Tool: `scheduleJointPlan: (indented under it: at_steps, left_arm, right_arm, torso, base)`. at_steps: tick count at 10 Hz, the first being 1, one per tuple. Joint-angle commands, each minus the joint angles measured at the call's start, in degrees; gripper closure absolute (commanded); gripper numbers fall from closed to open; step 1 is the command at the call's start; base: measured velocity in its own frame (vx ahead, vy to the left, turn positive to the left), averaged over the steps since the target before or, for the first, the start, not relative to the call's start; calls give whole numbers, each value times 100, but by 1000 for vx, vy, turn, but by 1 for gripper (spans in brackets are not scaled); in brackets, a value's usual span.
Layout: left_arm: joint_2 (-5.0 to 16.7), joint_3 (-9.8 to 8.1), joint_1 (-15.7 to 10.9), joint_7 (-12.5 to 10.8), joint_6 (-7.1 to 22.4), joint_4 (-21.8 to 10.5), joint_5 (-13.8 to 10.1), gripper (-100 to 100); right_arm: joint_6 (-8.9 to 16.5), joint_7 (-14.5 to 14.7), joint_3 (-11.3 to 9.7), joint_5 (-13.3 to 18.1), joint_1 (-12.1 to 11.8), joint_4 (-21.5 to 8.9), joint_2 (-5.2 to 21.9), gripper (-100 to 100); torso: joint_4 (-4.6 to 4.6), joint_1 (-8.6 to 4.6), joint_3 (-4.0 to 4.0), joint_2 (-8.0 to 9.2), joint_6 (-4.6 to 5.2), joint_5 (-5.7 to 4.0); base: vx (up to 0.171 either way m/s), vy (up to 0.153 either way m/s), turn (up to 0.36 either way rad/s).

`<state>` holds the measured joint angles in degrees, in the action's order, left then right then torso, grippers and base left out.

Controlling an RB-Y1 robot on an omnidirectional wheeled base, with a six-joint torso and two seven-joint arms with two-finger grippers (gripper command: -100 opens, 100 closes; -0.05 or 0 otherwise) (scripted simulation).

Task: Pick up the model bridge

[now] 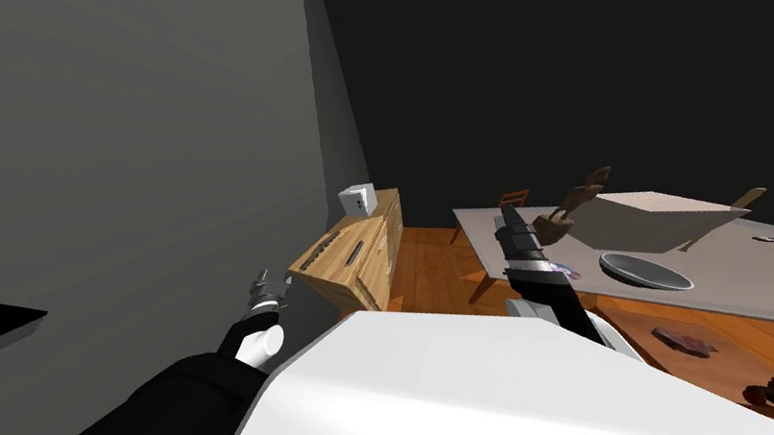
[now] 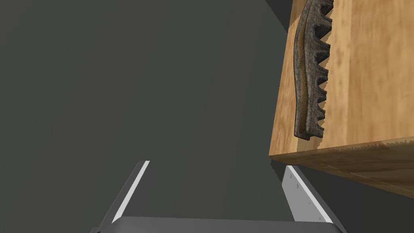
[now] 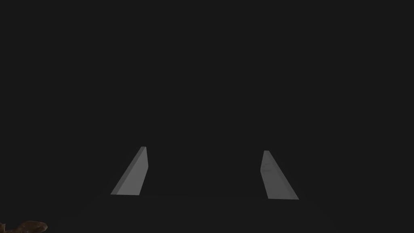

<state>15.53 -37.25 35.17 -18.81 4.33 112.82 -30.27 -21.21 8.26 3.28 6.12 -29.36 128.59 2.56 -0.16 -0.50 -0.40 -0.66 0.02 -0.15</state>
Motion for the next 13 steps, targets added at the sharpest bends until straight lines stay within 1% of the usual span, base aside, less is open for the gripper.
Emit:
scheduleJointPlan:
  at_steps: [1,2,3,4,5,6,7,8,9,10,11,12,13]
  left_arm:
    - [136,-245,47,-181,286,-240,-163,-100]
    - [136,-245,47,-181,424,-240,-163,-100]
    - [231,-426,110,-325,570,-422,-281,-100]
    - [231,-426,110,-325,720,-422,-281,-100]
    - [334,-600,176,-470,912,-606,-390,-100]
    - [334,-600,176,-470,1020,-606,-390,-100]
    - [443,-767,244,-615,1209,-790,-491,-100]
    - [443,-767,244,-615,1323,-790,-491,-100]
    - [557,-926,313,-758,1475,-972,-584,-100]
    - [557,-926,313,-758,1617,-972,-584,-100]
    - [673,-1077,384,-899,1783,-1152,-670,-100]
    - [673,-1077,384,-899,1927,-1152,-670,-100]
    - [788,-1219,454,-1036,2122,-1327,-750,-100]
  right_arm:
    - [0,0,0,0,0,0,0,0]
    - [0,0,0,0,0,0,0,0]
    - [0,0,1,0,0,0,1,0]
    - [0,0,1,0,0,0,1,0]
    - [0,0,1,0,0,0,1,0]
    - [0,0,1,0,0,0,1,0]
    - [0,0,1,0,0,0,1,0]
    - [0,0,1,0,-1,0,1,0]
    - [0,0,1,0,0,0,1,0]
    - [0,0,1,0,0,0,1,0]
    - [0,0,1,0,0,0,1,0]
    - [0,0,1,0,-1,0,2,0]
    - [0,0,2,0,0,0,2,0]
  torso:
    - [0,0,0,0,0,0]
    - [1,12,2,2,0,3]
    - [2,28,4,7,0,6]
    - [1,31,2,1,-1,7]
    - [2,36,4,7,0,9]
    - [0,42,-1,-4,-1,9]
    - [0,41,-1,-2,0,10]
    - [-2,28,-7,-14,-1,7]
    - [-1,35,-3,-4,0,8]
    - [-1,39,-4,-9,1,9]
    - [0,45,0,2,0,9]
    - [-3,52,-10,-20,1,12]
    - [-3,52,-5,-7,0,12]
  base:
    - [152,-116,-6]
    - [145,-70,-1]
    - [172,-63,-13]
    - [146,-55,5]
    - [190,-43,-9]
    - [174,-47,-1]
    - [217,-91,-16]
    - [172,-60,10]
    - [190,-53,-15]
    - [160,-34,-3]
    - [237,-14,-10]
    - [186,-15,-5]
    - [188,-56,-17]
